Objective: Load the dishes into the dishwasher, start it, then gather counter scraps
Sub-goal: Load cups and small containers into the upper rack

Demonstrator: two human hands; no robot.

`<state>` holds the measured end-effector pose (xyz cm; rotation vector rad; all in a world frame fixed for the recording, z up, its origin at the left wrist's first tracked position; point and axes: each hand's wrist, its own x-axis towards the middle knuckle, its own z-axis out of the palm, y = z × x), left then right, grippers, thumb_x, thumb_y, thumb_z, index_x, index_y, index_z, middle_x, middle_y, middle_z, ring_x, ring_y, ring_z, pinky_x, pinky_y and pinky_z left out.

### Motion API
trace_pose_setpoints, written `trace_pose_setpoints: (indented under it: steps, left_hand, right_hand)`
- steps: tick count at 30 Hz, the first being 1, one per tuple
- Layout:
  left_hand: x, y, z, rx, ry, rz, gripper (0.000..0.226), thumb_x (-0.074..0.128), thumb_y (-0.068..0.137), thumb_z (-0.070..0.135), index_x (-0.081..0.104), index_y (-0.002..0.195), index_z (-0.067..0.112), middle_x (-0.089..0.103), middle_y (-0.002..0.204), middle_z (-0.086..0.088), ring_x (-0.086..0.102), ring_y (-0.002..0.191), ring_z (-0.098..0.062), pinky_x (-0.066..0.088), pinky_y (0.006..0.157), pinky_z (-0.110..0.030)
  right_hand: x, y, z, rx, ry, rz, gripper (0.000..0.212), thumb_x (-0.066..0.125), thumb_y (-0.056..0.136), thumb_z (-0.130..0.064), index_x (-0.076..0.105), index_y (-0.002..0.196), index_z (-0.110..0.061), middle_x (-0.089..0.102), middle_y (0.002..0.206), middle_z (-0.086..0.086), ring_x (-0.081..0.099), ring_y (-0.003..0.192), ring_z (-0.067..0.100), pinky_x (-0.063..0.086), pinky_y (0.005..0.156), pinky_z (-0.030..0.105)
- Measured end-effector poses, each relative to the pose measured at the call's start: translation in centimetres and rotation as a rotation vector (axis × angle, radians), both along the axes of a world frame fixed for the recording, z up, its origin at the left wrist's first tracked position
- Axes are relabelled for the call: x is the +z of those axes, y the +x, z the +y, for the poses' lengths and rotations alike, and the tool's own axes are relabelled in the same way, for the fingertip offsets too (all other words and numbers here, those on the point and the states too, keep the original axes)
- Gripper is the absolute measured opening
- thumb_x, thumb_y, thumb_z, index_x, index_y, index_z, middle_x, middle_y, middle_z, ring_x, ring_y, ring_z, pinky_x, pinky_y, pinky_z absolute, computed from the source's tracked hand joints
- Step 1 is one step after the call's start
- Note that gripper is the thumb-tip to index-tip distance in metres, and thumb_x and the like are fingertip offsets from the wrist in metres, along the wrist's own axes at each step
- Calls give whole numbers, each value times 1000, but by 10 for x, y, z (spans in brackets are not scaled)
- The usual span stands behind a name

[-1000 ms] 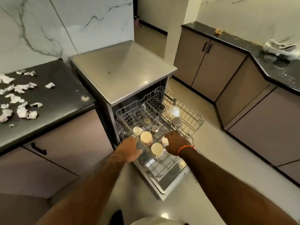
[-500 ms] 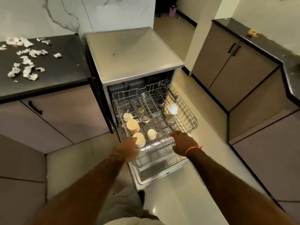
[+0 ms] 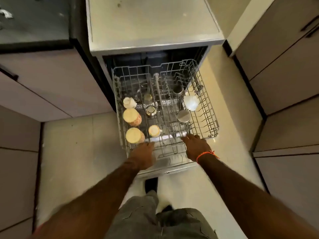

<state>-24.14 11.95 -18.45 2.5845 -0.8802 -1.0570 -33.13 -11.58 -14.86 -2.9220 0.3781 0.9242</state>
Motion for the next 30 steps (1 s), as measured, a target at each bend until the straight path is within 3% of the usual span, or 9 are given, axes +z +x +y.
trace_pose_setpoints:
  steps: [6,11,18,30]
  left_hand:
    - [-37,-31,-23,27,97,-97,67,59,94,31,30,154,21,49,151,-7,45,138,-29,28,119,-50]
    - [-54,-51,-33,132,106,-265,58,57,92,9,42,145,28,62,135,-4,56,126,-26,42,111,-51]
    - [-52,-45,-47,35,277,-445,49,48,100,12,42,145,28,64,130,-4,61,119,-28,45,106,-45]
    - [-40,7,-52,-26,270,-554,44,42,101,15,46,141,31,69,111,-2,70,96,-26,55,81,-38]
  right_hand:
    - [-49,2,-22,186,61,75,72,48,87,-3,33,153,-28,45,153,2,45,137,33,40,109,51]
    - [-72,-2,-35,287,90,-70,61,44,93,-4,44,147,-31,62,137,0,63,117,29,52,98,47]
    - [-75,5,-55,493,101,-126,39,41,101,-12,47,138,-23,68,123,6,69,104,31,58,82,46]
    - [-73,44,-67,515,110,-229,42,44,98,-11,46,139,-19,67,122,8,69,97,32,58,70,43]
